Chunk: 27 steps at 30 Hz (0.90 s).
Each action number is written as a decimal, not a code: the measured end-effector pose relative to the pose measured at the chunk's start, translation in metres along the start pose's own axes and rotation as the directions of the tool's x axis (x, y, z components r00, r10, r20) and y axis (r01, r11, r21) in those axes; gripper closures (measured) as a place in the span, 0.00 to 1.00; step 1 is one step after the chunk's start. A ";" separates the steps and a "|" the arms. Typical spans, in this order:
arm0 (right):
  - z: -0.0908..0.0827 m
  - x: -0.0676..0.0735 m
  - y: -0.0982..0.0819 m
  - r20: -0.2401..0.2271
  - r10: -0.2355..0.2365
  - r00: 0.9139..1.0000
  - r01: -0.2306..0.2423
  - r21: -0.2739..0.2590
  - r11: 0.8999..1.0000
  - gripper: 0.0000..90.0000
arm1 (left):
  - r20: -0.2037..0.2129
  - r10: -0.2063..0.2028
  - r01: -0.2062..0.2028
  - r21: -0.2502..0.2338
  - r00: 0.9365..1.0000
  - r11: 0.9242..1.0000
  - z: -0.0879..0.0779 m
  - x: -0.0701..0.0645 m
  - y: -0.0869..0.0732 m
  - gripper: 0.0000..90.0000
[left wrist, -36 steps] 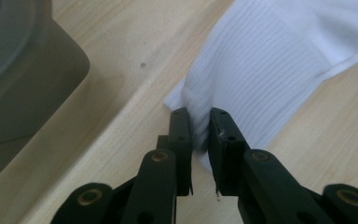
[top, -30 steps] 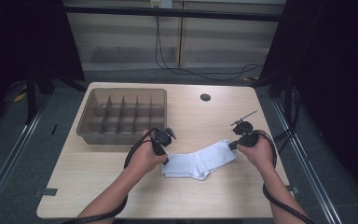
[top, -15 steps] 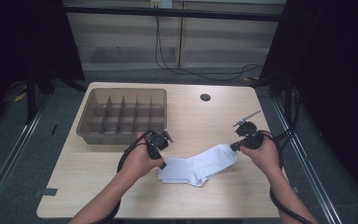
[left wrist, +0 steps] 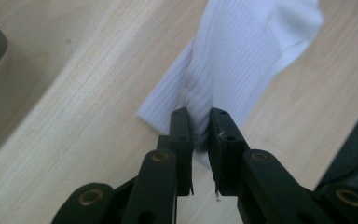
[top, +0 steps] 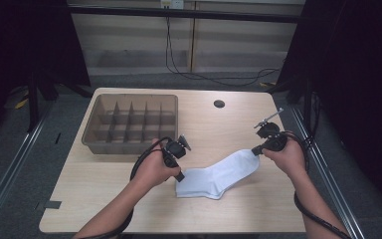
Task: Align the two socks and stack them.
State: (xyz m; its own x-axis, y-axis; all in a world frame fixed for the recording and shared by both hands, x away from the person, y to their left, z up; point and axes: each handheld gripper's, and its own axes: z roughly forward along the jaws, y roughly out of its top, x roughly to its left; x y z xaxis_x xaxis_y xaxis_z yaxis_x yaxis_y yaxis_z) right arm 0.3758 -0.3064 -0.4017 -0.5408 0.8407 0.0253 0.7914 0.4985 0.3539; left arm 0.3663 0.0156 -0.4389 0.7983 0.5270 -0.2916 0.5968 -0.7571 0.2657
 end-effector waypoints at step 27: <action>0.042 -0.004 -0.020 -0.003 0.054 0.999 -0.055 -0.024 0.998 0.94 | -0.030 0.007 -0.007 -0.023 1.000 1.000 0.009 0.000 -0.017 0.82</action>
State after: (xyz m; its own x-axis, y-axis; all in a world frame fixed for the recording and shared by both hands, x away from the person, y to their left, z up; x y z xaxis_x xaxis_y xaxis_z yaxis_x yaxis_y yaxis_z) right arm 0.3740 -0.3108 -0.4486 -0.4979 0.8660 0.0475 0.8126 0.4466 0.3746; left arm 0.3556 0.0249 -0.4518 0.8043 0.5332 -0.2621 0.5926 -0.7520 0.2885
